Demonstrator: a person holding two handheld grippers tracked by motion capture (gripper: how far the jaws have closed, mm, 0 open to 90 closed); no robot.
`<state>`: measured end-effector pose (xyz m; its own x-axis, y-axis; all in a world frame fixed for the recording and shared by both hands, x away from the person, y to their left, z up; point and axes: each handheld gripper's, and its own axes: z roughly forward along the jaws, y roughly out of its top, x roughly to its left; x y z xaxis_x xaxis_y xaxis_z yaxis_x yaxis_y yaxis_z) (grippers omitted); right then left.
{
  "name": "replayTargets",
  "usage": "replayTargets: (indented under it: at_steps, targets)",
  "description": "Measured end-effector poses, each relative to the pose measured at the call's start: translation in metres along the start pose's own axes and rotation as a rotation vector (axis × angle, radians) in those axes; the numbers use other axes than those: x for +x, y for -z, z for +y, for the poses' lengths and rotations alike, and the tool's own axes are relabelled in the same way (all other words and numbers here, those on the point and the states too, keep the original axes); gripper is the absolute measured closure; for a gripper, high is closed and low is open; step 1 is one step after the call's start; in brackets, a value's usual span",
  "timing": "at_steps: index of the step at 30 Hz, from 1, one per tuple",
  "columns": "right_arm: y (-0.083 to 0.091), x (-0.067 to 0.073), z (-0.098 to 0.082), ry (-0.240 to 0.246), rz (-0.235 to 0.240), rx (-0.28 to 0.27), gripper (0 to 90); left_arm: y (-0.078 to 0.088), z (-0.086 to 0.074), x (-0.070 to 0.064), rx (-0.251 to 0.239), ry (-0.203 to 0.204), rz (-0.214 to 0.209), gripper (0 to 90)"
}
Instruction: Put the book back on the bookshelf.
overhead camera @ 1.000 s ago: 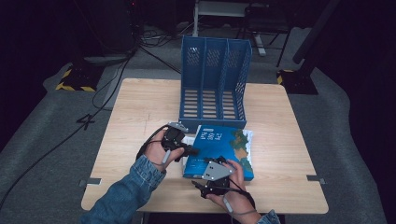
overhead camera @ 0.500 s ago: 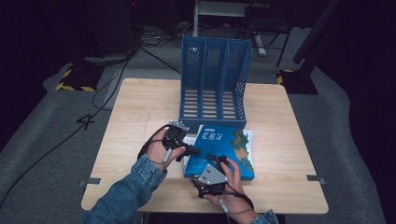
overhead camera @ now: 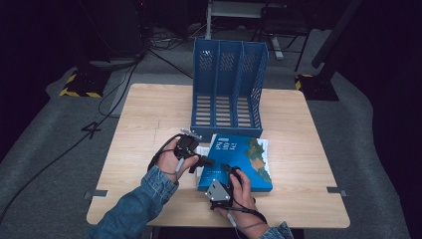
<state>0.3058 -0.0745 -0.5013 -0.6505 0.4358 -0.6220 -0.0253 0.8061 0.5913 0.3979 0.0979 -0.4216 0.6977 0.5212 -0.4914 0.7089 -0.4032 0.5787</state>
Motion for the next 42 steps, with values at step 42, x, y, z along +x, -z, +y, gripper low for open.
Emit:
replayTargets:
  at_steps: [42]
  targets:
    - [-0.017, -0.013, 0.005, 0.025, 0.114, -0.028, 19.8, -0.017, -0.026, 0.024, -0.066, -0.011, 0.168, 50.0]
